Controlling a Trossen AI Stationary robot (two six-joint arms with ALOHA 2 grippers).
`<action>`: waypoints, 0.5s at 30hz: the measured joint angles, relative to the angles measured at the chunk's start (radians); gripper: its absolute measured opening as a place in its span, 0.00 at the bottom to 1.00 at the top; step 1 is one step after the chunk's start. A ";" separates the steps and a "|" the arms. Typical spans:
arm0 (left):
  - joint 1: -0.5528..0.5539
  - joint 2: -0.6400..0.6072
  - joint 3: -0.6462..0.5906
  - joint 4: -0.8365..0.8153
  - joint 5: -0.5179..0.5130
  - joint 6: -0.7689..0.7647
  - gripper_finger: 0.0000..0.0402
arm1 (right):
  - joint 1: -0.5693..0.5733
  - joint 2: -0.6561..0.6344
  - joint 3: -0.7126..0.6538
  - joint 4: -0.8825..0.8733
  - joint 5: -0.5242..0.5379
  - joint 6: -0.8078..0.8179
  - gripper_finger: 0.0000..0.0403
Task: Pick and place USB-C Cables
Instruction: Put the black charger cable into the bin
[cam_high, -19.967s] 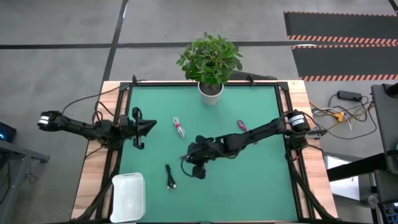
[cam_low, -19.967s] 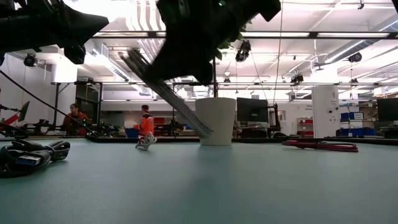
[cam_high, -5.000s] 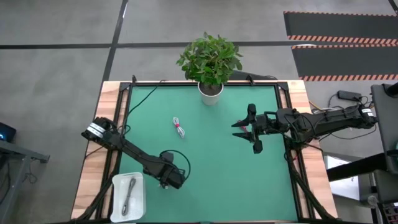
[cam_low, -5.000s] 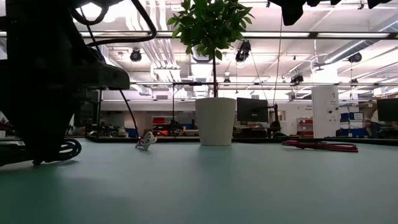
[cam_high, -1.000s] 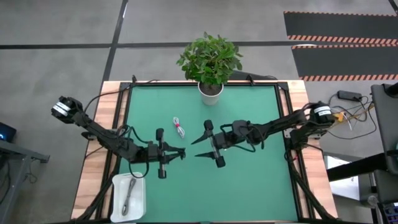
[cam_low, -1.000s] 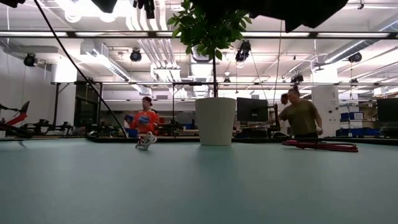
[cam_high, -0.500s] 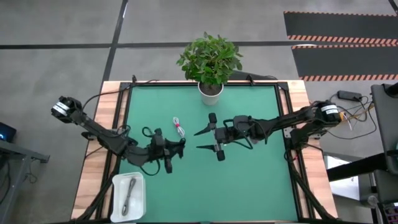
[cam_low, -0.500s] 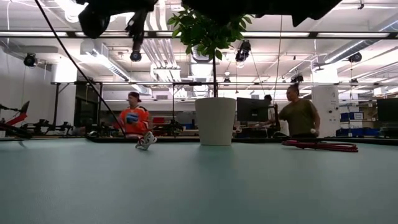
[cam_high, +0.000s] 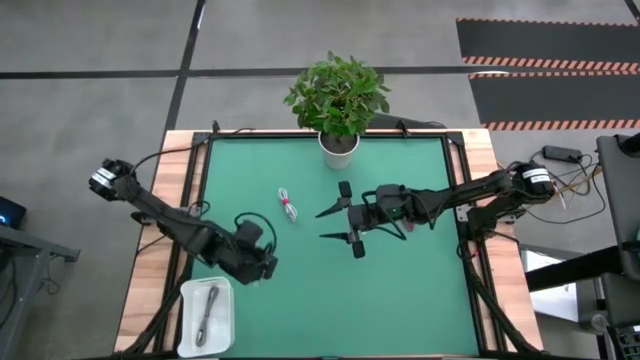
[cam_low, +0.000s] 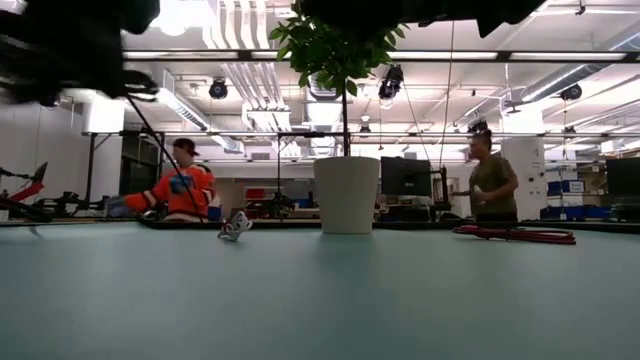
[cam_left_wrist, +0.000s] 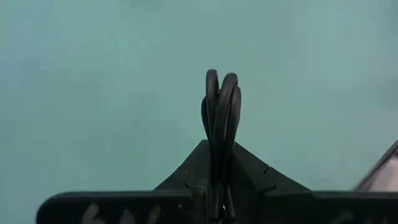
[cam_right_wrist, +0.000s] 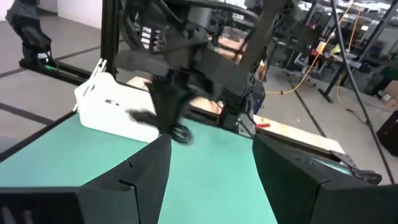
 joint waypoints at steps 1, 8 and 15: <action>-0.009 0.018 0.023 -0.025 0.045 -0.036 0.05 | 0.000 0.000 0.000 -0.008 0.000 0.000 0.54; -0.071 0.128 0.179 -0.228 0.242 -0.187 0.05 | 0.000 0.000 0.000 -0.041 0.000 0.000 0.54; -0.144 0.180 0.207 -0.405 0.386 -0.407 0.05 | 0.000 0.000 0.000 -0.083 0.000 0.000 0.54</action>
